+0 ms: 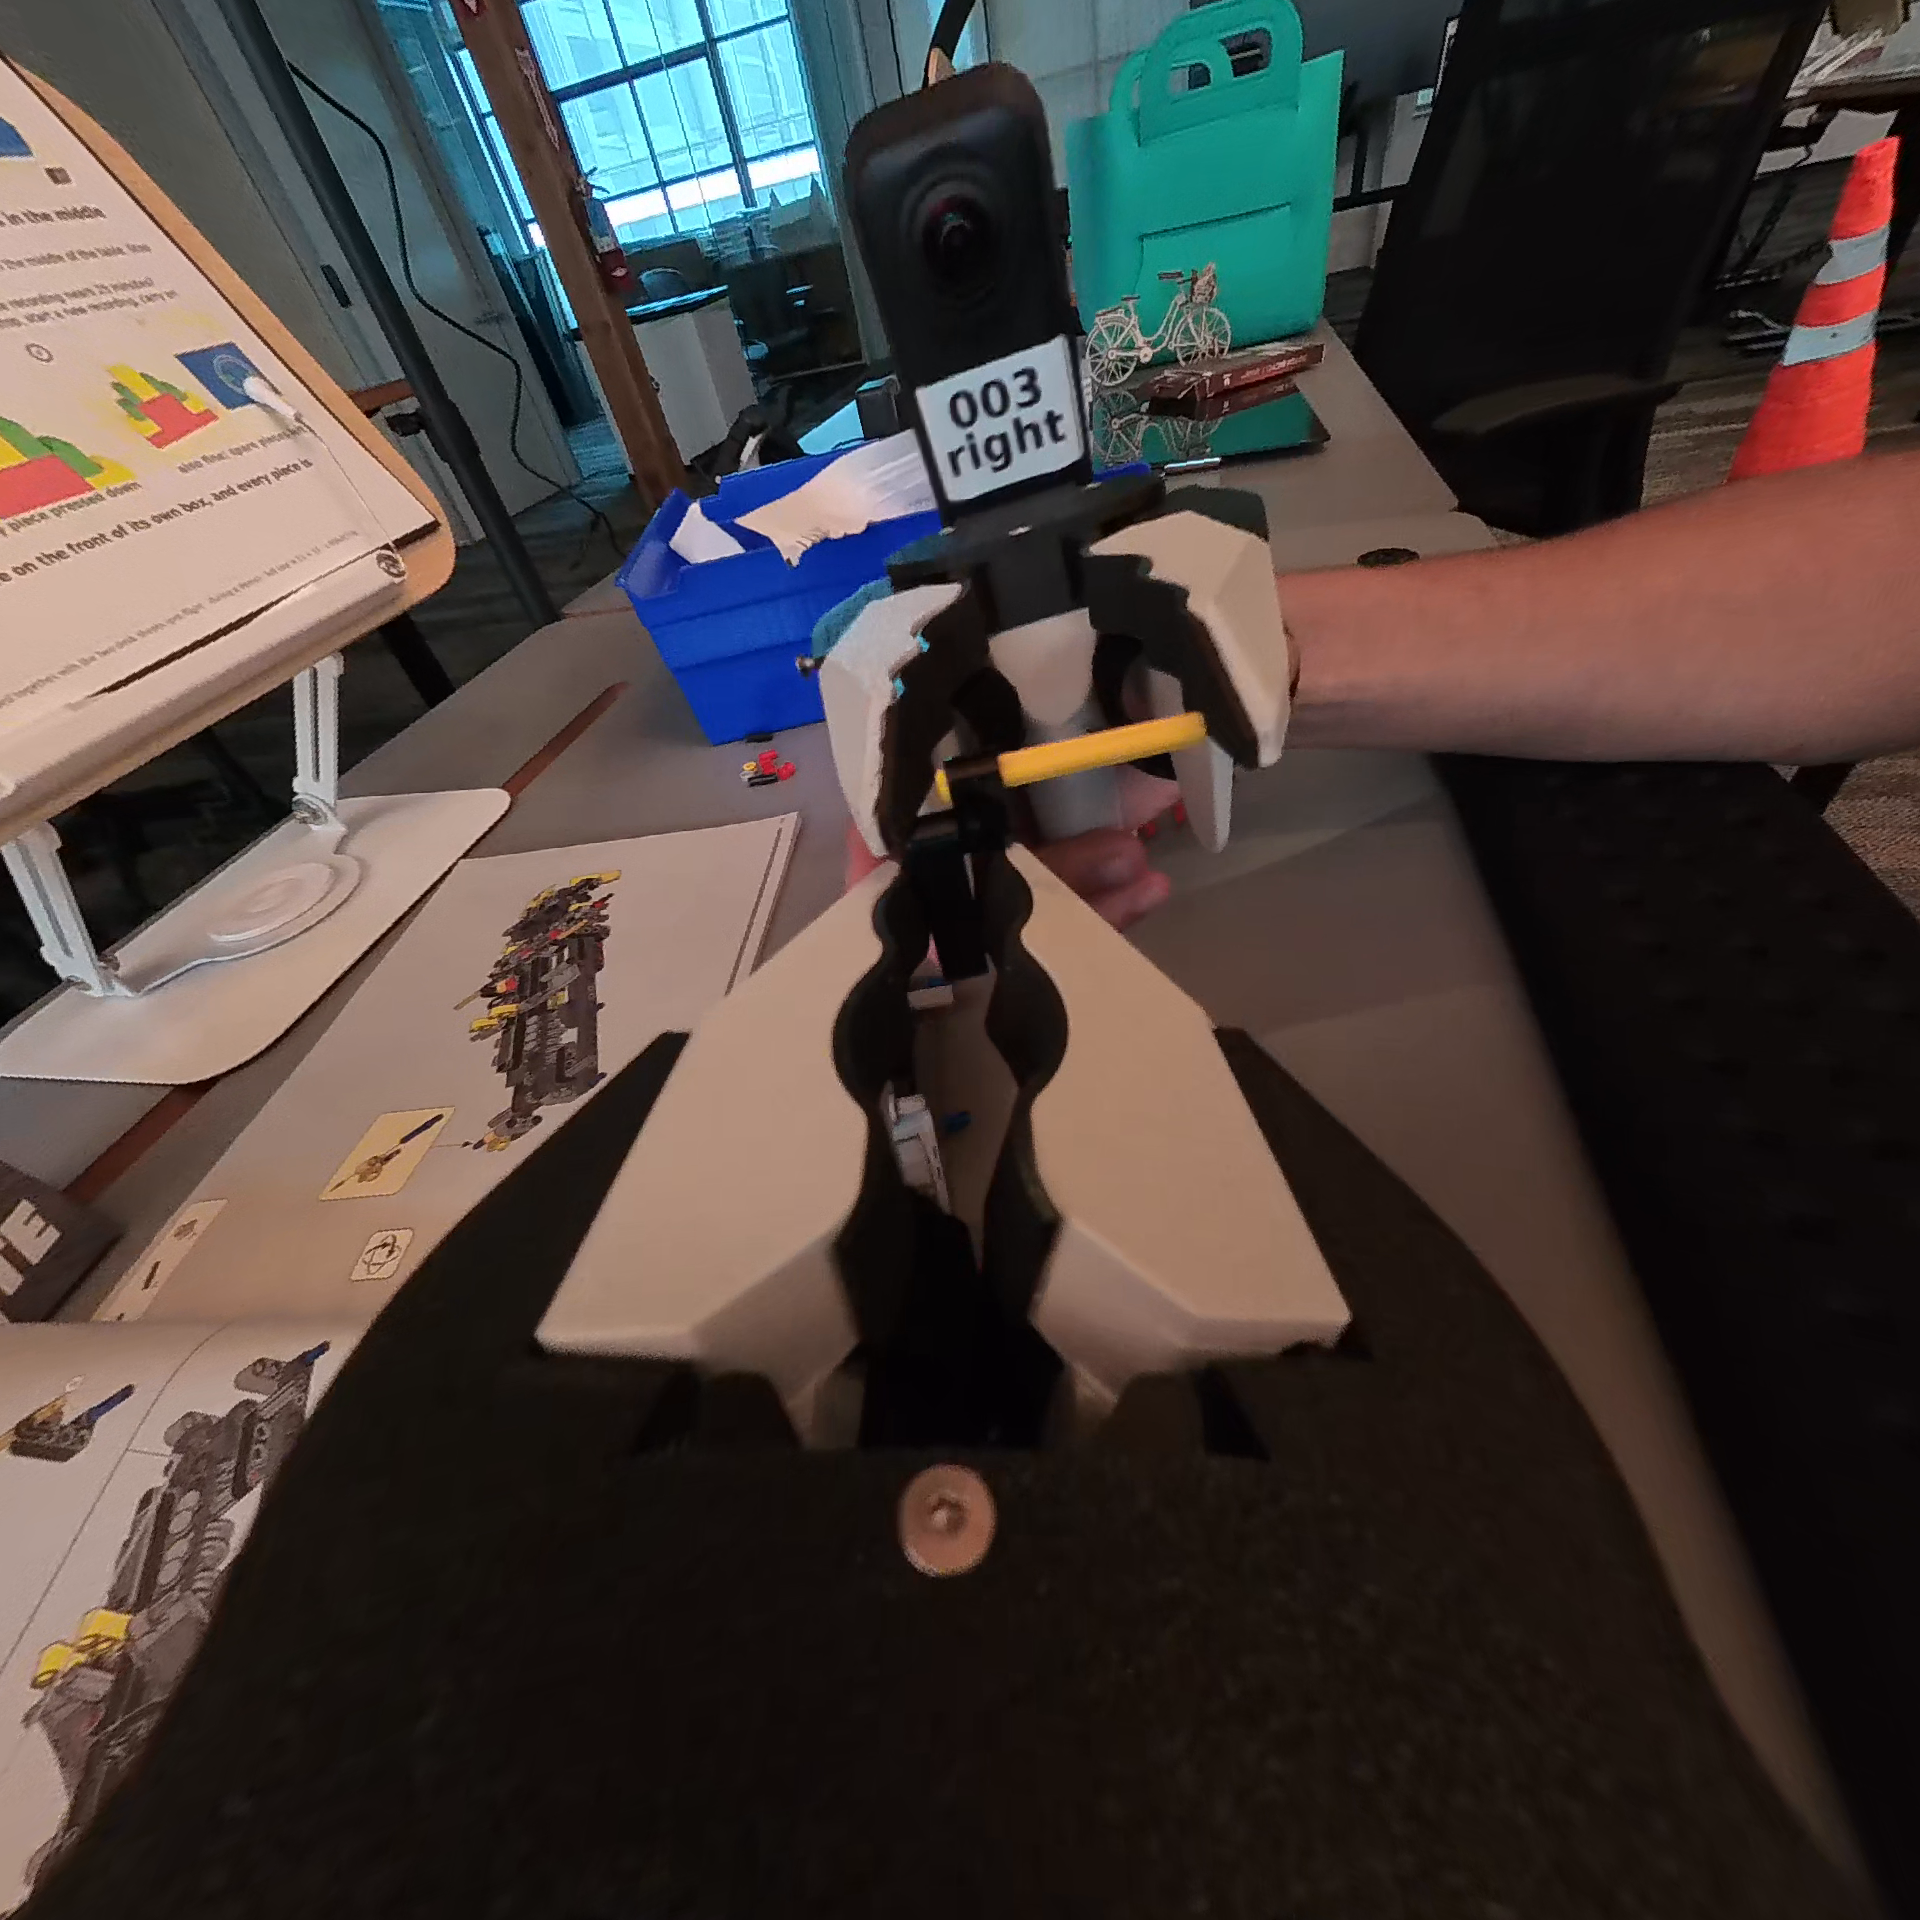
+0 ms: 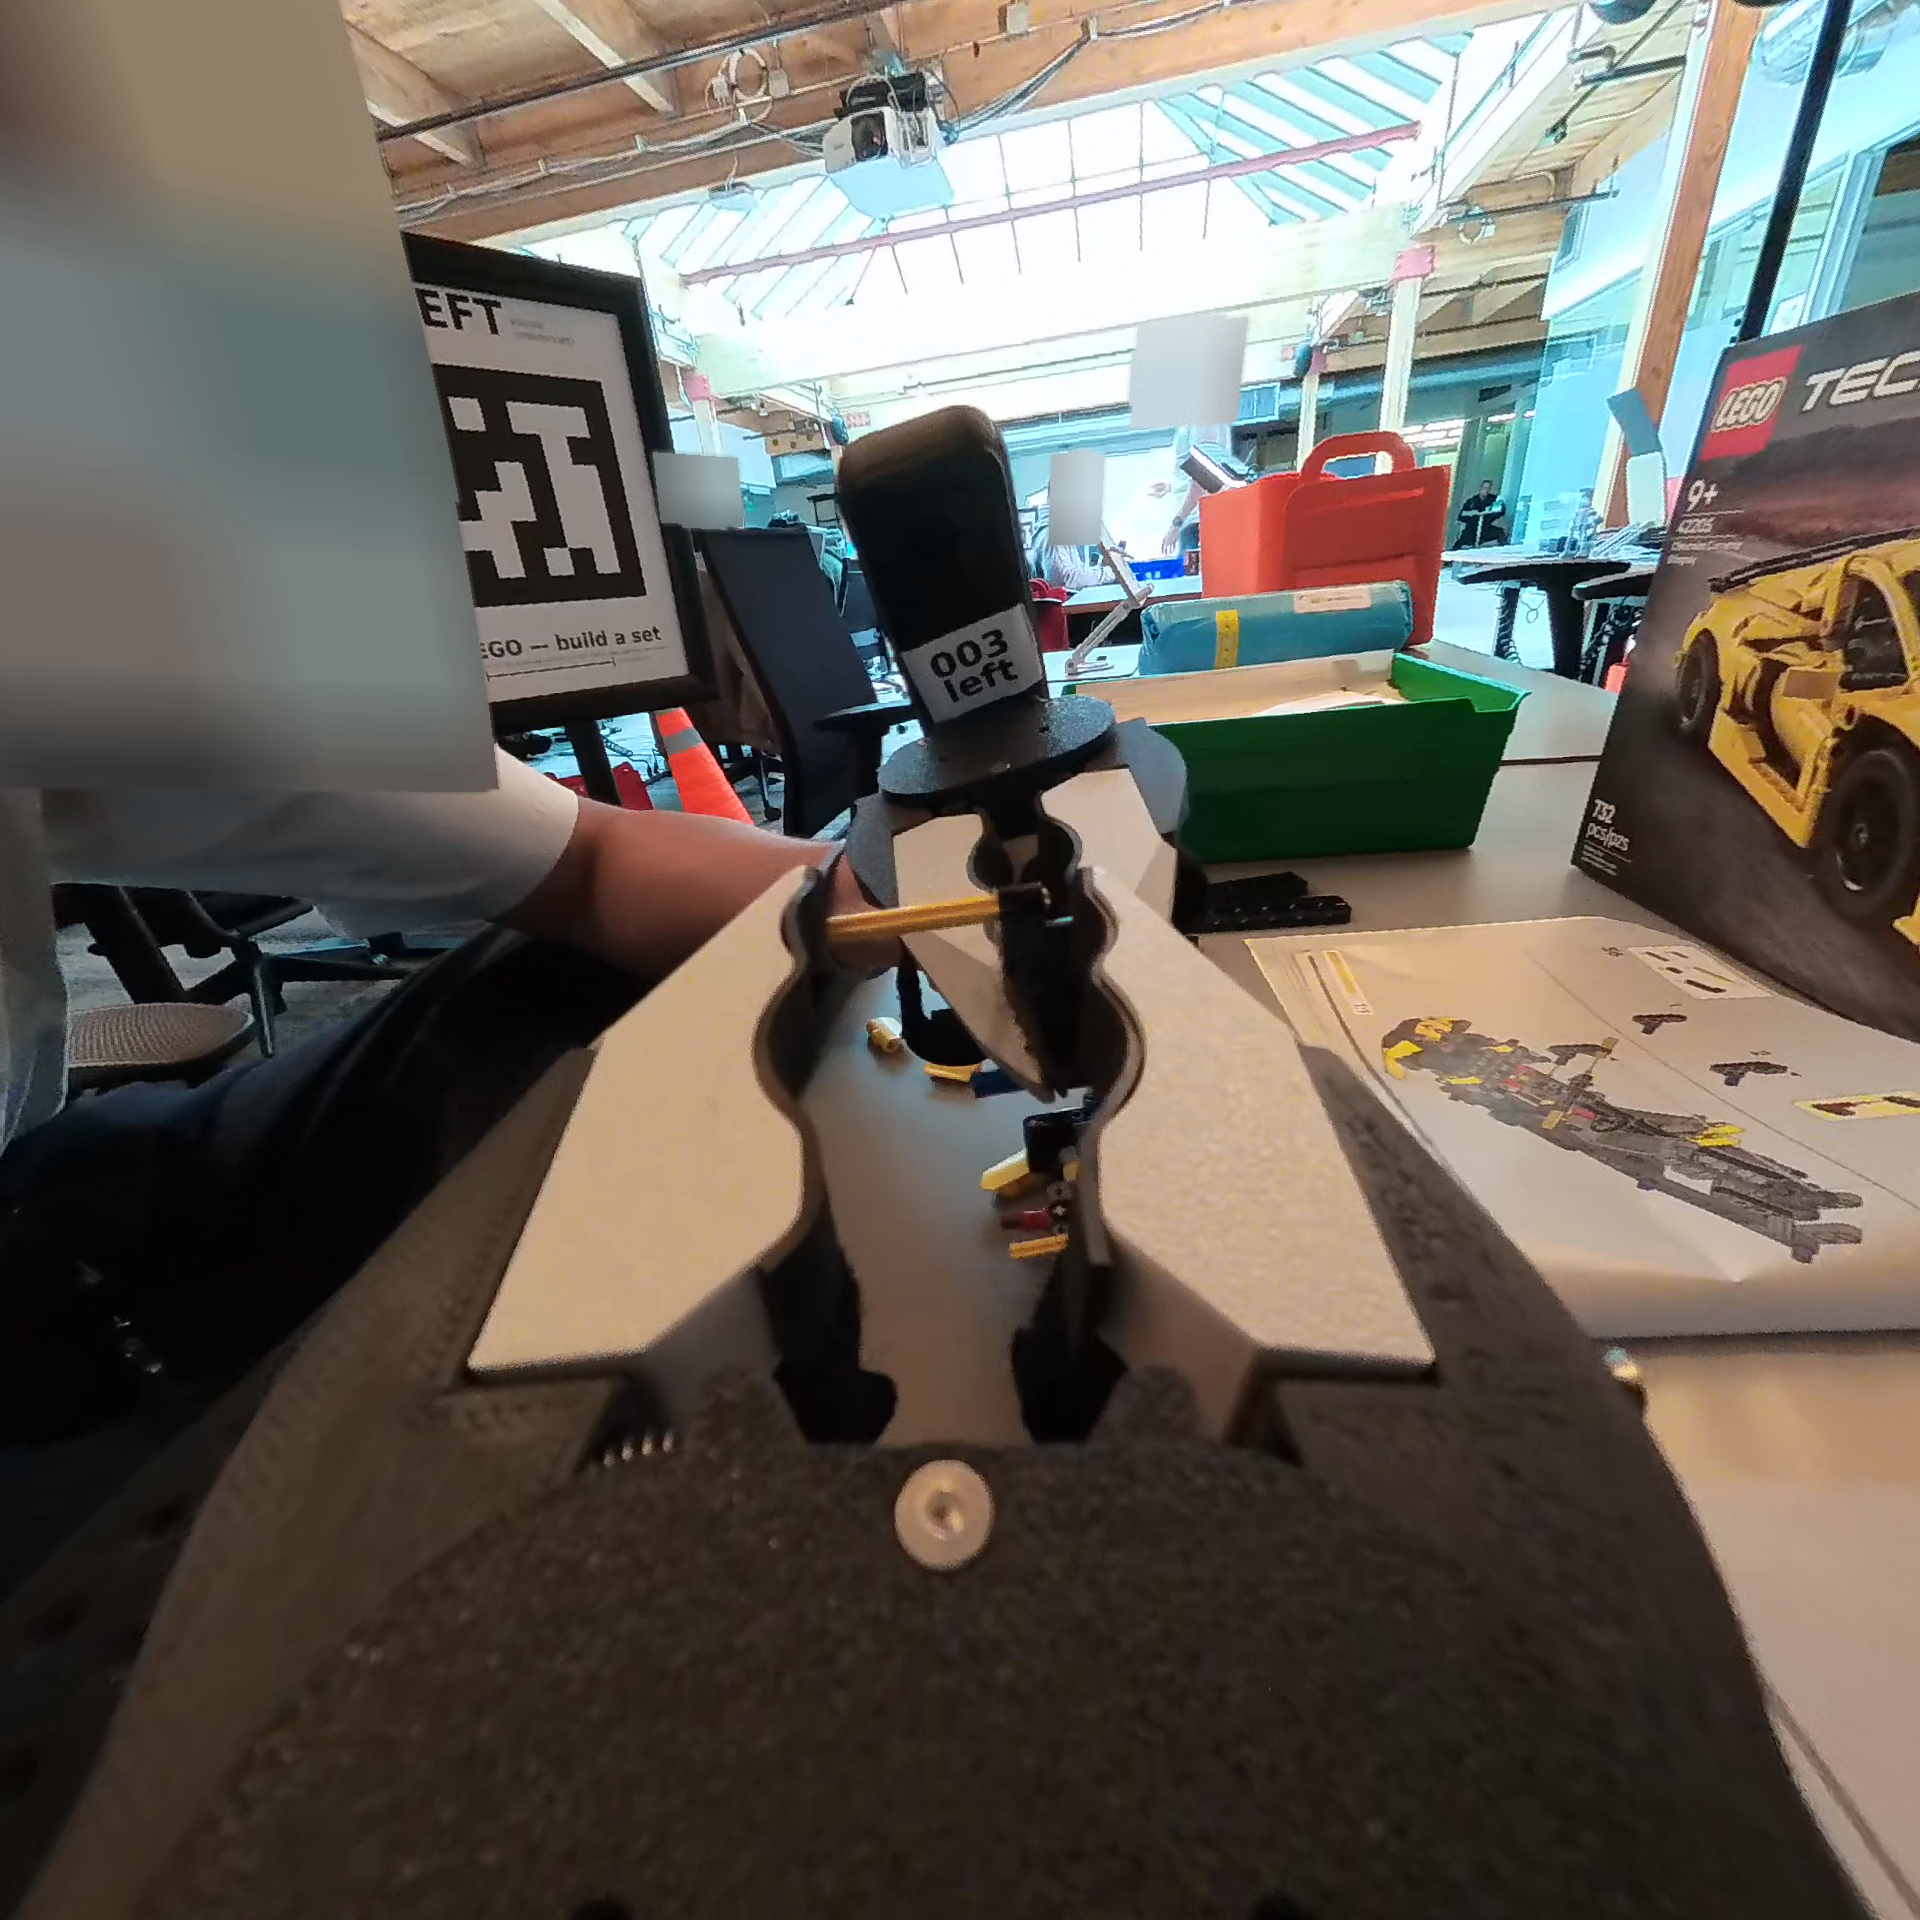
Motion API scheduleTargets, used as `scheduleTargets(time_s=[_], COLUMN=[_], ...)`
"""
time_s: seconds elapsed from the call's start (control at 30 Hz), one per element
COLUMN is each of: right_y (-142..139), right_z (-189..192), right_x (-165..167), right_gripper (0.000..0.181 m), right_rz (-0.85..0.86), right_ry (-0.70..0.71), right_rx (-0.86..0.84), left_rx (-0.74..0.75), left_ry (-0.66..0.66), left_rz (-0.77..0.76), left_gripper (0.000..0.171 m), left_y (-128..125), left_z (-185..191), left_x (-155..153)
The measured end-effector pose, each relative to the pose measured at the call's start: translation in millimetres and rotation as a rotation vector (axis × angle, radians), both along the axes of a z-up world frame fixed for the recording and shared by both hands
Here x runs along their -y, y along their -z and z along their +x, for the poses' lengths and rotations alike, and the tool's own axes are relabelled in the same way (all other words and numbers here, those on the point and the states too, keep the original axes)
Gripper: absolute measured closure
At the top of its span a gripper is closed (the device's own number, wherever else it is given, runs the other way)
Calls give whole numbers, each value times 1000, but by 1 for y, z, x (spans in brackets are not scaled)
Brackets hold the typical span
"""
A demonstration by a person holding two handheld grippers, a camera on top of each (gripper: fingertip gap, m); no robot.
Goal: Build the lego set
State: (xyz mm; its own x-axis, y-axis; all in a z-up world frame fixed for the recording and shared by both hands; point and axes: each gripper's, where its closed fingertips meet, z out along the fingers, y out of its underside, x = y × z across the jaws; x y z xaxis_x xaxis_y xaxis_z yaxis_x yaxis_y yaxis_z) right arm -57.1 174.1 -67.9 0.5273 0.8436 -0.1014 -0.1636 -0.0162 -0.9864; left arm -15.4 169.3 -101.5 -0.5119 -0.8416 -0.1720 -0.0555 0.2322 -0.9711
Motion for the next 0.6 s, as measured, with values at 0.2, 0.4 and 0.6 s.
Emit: scheduleTargets(time_s=[0.2, 0.4, 0.6], right_y=[2, 3, 3], right_z=[0, -1, 1], right_x=[-1, -1, -4], right_gripper=[134, 134, 123], right_rz=[8, -11, -23], right_ry=[25, 36, 58], right_rx=[47, 79, 73], left_rx=[-10, -15, -7], left_ry=[3, 14, 16], left_rz=[1, -2, -2], left_gripper=[167, 167, 166], left_y=[1, 2, 0], left_z=[0, -1, -1], left_x=[0, 1, 1])
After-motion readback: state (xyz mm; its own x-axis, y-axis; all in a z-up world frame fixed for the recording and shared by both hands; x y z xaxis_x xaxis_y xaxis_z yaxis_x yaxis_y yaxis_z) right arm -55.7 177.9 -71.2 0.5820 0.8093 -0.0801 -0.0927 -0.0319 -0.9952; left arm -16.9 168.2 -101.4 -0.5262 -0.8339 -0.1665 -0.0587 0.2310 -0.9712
